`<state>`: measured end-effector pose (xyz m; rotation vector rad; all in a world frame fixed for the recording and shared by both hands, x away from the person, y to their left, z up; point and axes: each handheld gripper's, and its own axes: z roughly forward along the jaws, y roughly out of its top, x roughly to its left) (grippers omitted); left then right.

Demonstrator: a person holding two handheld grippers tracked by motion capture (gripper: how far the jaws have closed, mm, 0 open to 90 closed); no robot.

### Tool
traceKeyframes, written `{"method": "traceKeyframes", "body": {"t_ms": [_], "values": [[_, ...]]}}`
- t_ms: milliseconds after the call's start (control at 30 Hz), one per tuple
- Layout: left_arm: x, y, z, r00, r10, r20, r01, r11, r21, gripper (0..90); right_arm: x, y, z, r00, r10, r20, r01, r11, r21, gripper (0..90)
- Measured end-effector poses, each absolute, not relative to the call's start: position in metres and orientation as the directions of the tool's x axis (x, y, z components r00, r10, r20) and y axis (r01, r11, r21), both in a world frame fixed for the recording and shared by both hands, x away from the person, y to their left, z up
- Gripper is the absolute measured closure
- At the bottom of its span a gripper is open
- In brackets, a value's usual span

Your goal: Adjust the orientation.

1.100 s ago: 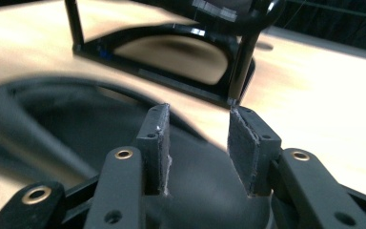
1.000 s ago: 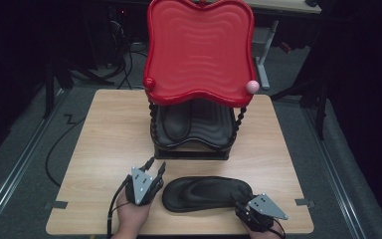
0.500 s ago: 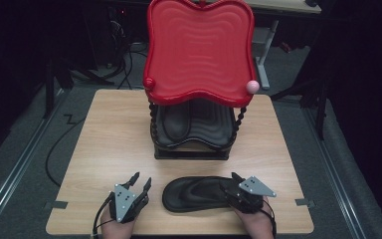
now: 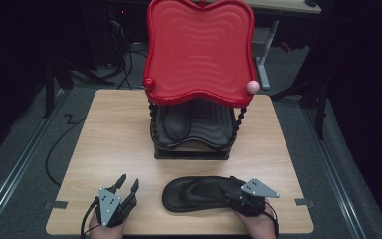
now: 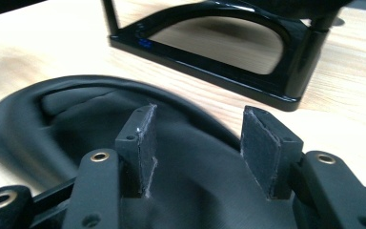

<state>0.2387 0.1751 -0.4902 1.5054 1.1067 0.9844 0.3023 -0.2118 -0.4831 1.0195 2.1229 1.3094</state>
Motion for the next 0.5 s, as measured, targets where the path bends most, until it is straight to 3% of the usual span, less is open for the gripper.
{"method": "traceKeyframes", "body": {"t_ms": [500], "values": [[0.272,0.146,-0.494,0.345,0.937,0.054,0.176,-0.121,0.977,51.4,0.261,-0.211,-0.486,-0.668,0.744,0.035,0.366,0.286,0.886,37.3]]}}
